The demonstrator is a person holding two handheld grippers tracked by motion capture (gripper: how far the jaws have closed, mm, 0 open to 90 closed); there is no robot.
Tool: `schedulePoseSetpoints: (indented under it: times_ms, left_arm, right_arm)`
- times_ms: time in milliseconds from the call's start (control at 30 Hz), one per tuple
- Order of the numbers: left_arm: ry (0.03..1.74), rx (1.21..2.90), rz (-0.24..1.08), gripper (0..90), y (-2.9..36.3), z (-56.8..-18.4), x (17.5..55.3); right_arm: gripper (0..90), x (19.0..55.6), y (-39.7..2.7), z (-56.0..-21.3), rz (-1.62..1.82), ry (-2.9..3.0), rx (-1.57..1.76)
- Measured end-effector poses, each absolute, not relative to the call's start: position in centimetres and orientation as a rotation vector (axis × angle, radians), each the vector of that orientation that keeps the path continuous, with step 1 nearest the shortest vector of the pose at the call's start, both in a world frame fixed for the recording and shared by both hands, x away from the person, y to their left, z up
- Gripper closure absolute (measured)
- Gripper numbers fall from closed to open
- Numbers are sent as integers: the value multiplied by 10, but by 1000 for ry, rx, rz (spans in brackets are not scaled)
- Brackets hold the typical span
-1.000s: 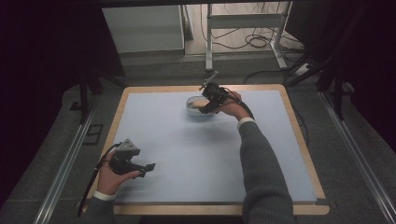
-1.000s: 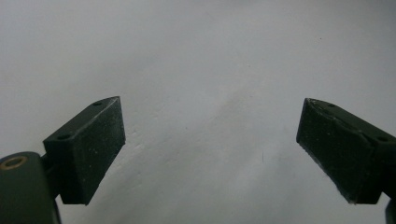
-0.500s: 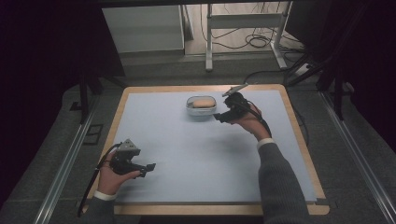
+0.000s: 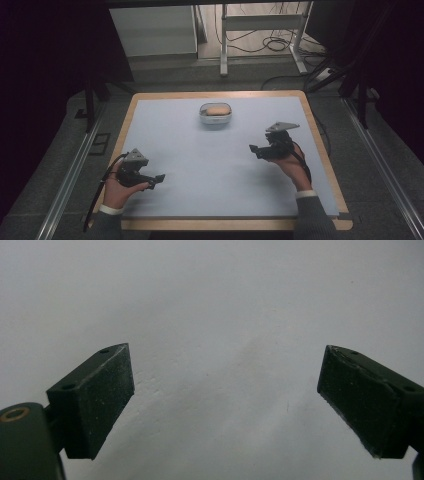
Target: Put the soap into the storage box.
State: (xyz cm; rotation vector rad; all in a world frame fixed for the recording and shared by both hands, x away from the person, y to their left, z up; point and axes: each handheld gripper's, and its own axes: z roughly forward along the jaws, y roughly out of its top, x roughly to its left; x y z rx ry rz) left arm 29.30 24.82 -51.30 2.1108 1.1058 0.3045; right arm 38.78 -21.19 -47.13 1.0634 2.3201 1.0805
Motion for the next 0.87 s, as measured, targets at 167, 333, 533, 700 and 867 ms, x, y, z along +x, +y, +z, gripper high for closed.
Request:
schedulePoseSetpoints:
  times_ms: [167, 333, 533, 700, 867]
  left_arm:
    - [1113, 2112, 308, 83, 248, -513, 293]
    - [1112, 2116, 307, 83, 247, -513, 292]
    - [1114, 2120, 311, 83, 246, -514, 292]
    - [1111, 2131, 311, 83, 245, -514, 291]
    - [1121, 2124, 319, 82, 246, -513, 289]
  right_arm:
    - [202, 359, -229, -484, 1092, 2300, 1078]
    - [200, 340, -239, -488, 1099, 2294, 1064]
    - [198, 333, -242, -488, 1112, 2277, 1056]
    - [186, 333, -240, -487, 1129, 2266, 1040]
    - [184, 334, -239, -487, 1138, 2255, 1028]
